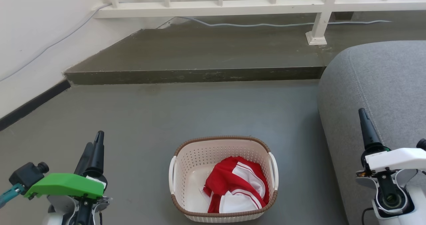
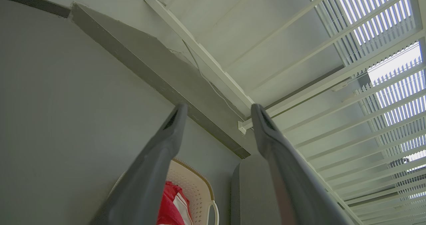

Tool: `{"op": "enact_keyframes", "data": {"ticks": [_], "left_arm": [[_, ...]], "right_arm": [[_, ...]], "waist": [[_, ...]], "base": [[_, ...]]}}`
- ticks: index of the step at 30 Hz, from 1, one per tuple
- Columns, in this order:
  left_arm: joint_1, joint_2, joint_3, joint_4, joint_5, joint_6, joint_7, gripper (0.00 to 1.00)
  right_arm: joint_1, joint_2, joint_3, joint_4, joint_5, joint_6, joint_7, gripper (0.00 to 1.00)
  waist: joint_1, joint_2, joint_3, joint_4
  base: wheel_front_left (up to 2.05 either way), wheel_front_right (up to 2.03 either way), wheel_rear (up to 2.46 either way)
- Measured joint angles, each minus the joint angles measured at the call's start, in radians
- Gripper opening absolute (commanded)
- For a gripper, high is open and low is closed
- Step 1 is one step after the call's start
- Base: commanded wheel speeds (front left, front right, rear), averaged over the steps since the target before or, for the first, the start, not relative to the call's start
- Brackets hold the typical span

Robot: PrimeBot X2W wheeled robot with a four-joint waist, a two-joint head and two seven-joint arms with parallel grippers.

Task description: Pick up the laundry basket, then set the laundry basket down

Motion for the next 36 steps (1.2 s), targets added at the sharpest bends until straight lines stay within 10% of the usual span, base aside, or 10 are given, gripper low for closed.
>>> {"op": "enact_keyframes", "data": {"ticks": [36], "left_arm": [[-0.028,0.046,-0.195,-0.010,0.574,0.110,-0.115,1.00]], "right_arm": [[0.000,-0.036,0.183,0.043,-0.595,-0.085,-0.118,1.00]], "waist": [[0.0000,0.0000,-0.001,0.007]], "base": [[0.00,0.00,0.00]]}}
